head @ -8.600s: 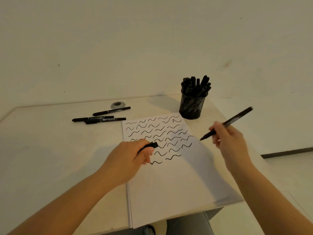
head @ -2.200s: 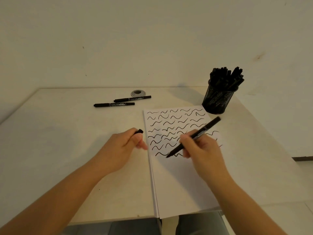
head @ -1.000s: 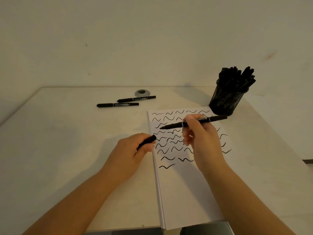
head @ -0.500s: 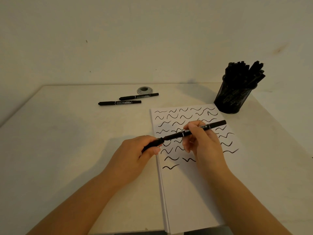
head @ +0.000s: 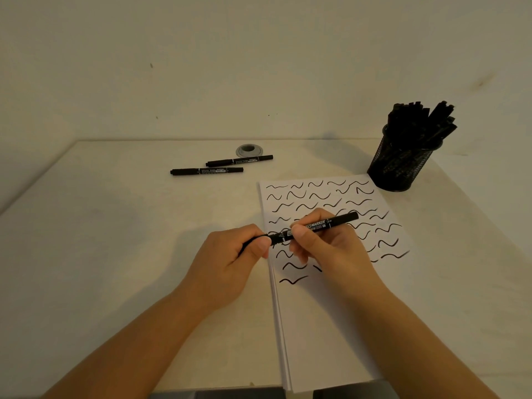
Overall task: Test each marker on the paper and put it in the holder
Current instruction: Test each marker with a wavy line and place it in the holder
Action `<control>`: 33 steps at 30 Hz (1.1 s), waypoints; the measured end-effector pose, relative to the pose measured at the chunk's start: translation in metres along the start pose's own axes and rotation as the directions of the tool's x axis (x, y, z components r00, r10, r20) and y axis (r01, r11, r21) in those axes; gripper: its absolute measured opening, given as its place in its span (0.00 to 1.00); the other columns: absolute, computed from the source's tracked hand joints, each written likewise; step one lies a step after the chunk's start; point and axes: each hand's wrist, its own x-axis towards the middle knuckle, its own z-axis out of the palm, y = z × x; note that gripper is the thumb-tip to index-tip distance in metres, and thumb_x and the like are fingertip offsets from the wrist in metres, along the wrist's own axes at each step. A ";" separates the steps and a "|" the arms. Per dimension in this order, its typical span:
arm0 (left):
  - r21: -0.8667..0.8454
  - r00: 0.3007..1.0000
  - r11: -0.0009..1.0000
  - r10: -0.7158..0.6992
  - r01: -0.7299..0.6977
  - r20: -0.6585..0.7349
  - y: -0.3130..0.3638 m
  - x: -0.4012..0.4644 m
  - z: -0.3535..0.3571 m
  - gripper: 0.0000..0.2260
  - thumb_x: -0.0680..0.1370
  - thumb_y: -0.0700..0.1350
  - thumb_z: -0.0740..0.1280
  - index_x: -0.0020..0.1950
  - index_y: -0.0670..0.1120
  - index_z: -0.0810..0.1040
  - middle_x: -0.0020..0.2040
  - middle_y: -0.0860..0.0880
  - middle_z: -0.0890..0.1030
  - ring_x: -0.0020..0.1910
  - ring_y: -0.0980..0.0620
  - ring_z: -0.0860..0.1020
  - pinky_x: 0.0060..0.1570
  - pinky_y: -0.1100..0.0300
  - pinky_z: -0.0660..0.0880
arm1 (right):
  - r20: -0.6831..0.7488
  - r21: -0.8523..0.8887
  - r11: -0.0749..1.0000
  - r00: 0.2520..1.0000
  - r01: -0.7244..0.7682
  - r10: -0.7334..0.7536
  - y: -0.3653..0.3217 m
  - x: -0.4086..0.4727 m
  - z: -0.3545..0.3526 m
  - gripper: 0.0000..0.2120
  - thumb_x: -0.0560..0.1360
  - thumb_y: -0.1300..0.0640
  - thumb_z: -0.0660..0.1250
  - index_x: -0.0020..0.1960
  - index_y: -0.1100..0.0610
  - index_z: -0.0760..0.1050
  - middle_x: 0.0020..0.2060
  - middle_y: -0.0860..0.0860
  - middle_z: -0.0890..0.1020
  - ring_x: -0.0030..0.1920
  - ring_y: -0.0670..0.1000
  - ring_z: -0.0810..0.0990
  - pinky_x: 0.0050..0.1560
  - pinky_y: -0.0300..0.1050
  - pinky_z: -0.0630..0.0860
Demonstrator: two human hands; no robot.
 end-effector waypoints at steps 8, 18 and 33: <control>-0.067 0.998 0.997 -0.045 0.047 0.033 0.000 0.000 0.002 0.15 0.71 0.61 0.54 0.29 0.56 0.71 0.23 0.54 0.63 0.23 0.56 0.62 0.25 0.68 0.58 | 0.046 0.028 0.999 0.998 0.046 -0.047 0.000 -0.002 0.003 0.06 0.74 0.68 0.62 0.40 0.60 0.72 0.24 0.47 0.75 0.26 0.44 0.71 0.29 0.31 0.67; -0.056 0.996 0.998 -0.044 0.039 -0.082 -0.003 0.006 0.003 0.08 0.77 0.51 0.54 0.41 0.55 0.71 0.25 0.55 0.69 0.24 0.57 0.63 0.25 0.67 0.59 | -0.262 -0.406 0.911 0.964 -0.080 -0.032 0.006 0.002 0.007 0.13 0.72 0.43 0.64 0.35 0.51 0.75 0.26 0.45 0.80 0.28 0.42 0.75 0.30 0.33 0.70; 0.064 0.989 0.993 0.101 -0.094 -0.112 0.022 0.042 -0.008 0.05 0.79 0.48 0.58 0.45 0.52 0.72 0.33 0.58 0.77 0.34 0.57 0.74 0.35 0.61 0.70 | 0.364 -0.893 0.066 0.802 0.444 -0.474 -0.029 0.034 -0.004 0.07 0.67 0.57 0.75 0.42 0.58 0.79 0.33 0.51 0.79 0.28 0.52 0.77 0.22 0.44 0.73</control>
